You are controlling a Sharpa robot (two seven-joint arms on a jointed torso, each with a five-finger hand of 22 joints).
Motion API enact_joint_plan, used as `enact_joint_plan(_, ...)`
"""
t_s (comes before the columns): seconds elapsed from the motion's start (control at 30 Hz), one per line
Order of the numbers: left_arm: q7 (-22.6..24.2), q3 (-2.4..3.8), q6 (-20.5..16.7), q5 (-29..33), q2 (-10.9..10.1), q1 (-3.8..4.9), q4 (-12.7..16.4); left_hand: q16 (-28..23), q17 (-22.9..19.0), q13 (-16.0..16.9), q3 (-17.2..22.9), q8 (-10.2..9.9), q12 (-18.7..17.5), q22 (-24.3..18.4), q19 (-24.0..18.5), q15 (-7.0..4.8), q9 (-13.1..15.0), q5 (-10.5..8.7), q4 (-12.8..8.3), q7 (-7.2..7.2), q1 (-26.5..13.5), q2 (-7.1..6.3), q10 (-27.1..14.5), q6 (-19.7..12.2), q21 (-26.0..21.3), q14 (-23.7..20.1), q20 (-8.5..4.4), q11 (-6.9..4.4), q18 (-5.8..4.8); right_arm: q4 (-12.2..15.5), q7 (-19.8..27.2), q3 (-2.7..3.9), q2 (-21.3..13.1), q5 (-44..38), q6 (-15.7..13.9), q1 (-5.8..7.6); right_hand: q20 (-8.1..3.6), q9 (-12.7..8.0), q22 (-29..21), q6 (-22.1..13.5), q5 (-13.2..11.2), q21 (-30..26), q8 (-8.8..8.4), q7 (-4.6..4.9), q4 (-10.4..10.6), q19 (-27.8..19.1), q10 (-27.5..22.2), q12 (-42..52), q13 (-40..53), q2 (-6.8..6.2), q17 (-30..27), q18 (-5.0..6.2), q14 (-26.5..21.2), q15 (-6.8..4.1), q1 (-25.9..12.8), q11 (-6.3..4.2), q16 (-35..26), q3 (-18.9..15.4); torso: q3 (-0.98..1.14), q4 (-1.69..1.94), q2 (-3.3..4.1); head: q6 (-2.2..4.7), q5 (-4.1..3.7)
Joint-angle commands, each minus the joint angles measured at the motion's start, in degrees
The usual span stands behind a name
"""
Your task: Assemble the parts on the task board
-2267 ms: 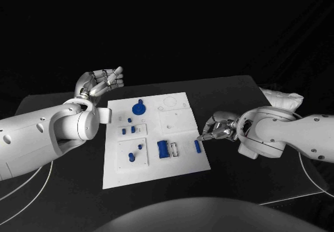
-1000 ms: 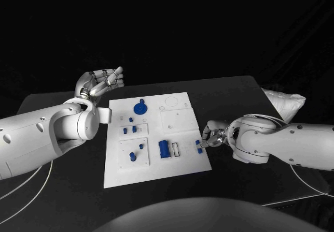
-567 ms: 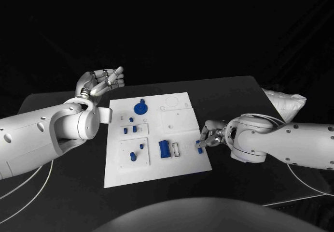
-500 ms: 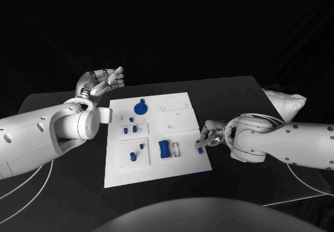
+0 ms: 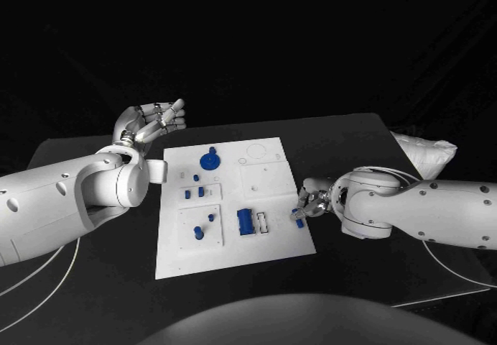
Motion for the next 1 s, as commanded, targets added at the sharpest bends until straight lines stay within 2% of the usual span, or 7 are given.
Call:
enact_joint_plan(0.03, 0.30, 0.05, 0.86, -0.27, 0.01, 0.05, 0.17, 0.36, -0.06, -0.06, -0.42, 0.33, 0.24, -0.06, 0.19, -0.02, -0.10, 0.38, -0.03, 0.70, -0.06, 0.61, -0.38, -0.41, -0.13, -0.55, 0.08, 0.07, 0.31, -0.36, -2.28, -0.58, 0.25, 0.00, 4.66, -0.71, 0.29, -14.40, 15.09, 0.49, -0.82, 0.26, -2.52, 0.11, -0.33, 6.00, 5.99, 0.22, 15.10, -0.21, 15.05, -0.39, 6.07, 0.44, 0.27, 0.00, 0.23, 0.47, -0.01, 0.03, 0.01, 0.00, 0.03)
enact_joint_plan(0.27, 0.17, 0.05, 0.71, -0.27, -0.20, 0.06, 0.25, 0.39, -0.11, -0.06, -0.45, 0.35, 0.26, -0.11, 0.14, -0.02, -0.09, 0.39, -0.03, 0.70, -0.05, 0.62, -0.39, -0.42, -0.15, -0.57, 0.09, 0.08, 0.30, -0.58, -2.75, -0.58, 0.68, -0.78, 5.57, -0.76, 0.41, -15.35, 15.09, 1.43, -1.38, 0.26, -3.60, 0.08, -1.76, 6.00, 5.99, 0.22, 15.10, -0.69, 15.05, -0.39, 6.07, 0.53, 1.51, -0.02, 0.23, 1.28, -0.02, -0.01, 0.00, 0.00, 0.00)
enact_joint_plan(0.47, 0.15, 0.05, 0.79, -0.27, -0.19, 0.06, 0.33, 0.41, -0.13, -0.06, -0.47, 0.37, 0.27, -0.14, 0.11, -0.02, -0.09, 0.38, -0.03, 0.70, -0.06, 0.63, -0.40, -0.42, -0.16, -0.58, 0.09, 0.08, 0.29, -0.84, -3.11, -0.58, 1.00, -1.40, 6.29, -0.76, 0.38, -15.73, 15.09, 2.07, 0.35, 0.26, -4.06, 0.07, -2.22, 6.00, 5.99, 0.22, 15.10, -1.53, 15.05, -0.39, 6.07, 0.46, 1.27, 0.00, 0.23, 1.32, -0.02, 0.00, -0.02, 0.00, -0.02)
enact_joint_plan(0.63, 0.14, 0.05, 0.84, -0.27, -0.19, 0.06, 0.35, 0.41, -0.13, -0.06, -0.47, 0.37, 0.27, -0.14, 0.11, -0.02, -0.09, 0.38, -0.03, 0.70, -0.06, 0.63, -0.40, -0.42, -0.16, -0.58, 0.09, 0.08, 0.29, -1.01, -3.22, -0.58, 1.20, -1.40, 6.53, -0.76, 0.30, -16.18, 15.09, 2.54, 3.71, 0.26, -4.69, -0.07, -3.55, 6.00, 5.99, 0.22, 15.10, -1.56, 15.05, -0.39, 6.07, 0.38, 2.29, -0.13, 0.23, 2.73, -0.03, -0.03, -0.03, 0.00, -0.10)
enact_joint_plan(0.7, 0.14, 0.05, 0.84, -0.27, -0.21, 0.06, 0.37, 0.41, -0.13, -0.06, -0.47, 0.37, 0.27, -0.14, 0.11, -0.02, -0.09, 0.38, -0.03, 0.70, -0.06, 0.63, -0.40, -0.42, -0.16, -0.58, 0.09, 0.08, 0.29, -1.01, -3.19, -0.58, 1.23, -1.32, 6.42, -0.77, 0.23, -16.36, 15.09, 2.82, 5.79, 0.26, -4.92, -0.13, -4.35, 6.00, 5.99, 0.22, 15.10, -1.43, 15.05, -0.39, 6.07, 0.33, 3.02, -0.20, 0.23, 3.73, -0.01, -0.03, 0.00, 0.00, -0.08)
enact_joint_plan(0.8, 0.13, 0.05, 0.82, -0.27, -0.29, 0.06, 0.42, 0.41, -0.13, -0.06, -0.47, 0.37, 0.27, -0.14, 0.11, -0.02, -0.09, 0.38, -0.03, 0.70, -0.06, 0.63, -0.40, -0.42, -0.16, -0.58, 0.09, 0.08, 0.29, -0.86, -2.99, -0.58, 1.24, -1.33, 5.95, -0.78, 0.18, -16.61, 15.09, 3.35, 8.78, 0.26, -5.24, -0.25, -5.51, 6.00, 5.99, 0.22, 15.10, -1.10, 15.05, -0.39, 6.07, 0.28, 3.87, -0.33, 0.23, 5.54, 0.00, -0.01, 0.02, 0.00, -0.07)
enact_joint_plan(1.0, 0.12, 0.05, 0.78, -0.27, -0.38, 0.06, 0.45, 0.41, -0.13, -0.06, -0.47, 0.37, 0.27, -0.14, 0.11, -0.02, -0.09, 0.38, -0.03, 0.70, -0.06, 0.63, -0.40, -0.42, -0.16, -0.58, 0.09, 0.08, 0.29, -0.66, -1.98, -0.58, 1.21, 0.00, 4.40, -0.79, 0.19, -17.11, 15.09, 4.15, 12.96, 0.26, -6.01, -0.16, -7.68, 6.00, 5.99, 0.22, 15.10, -0.50, 15.05, -0.39, 6.07, 0.37, 5.05, -0.28, 0.23, 9.21, -0.01, -0.01, 0.00, 0.00, 0.00)
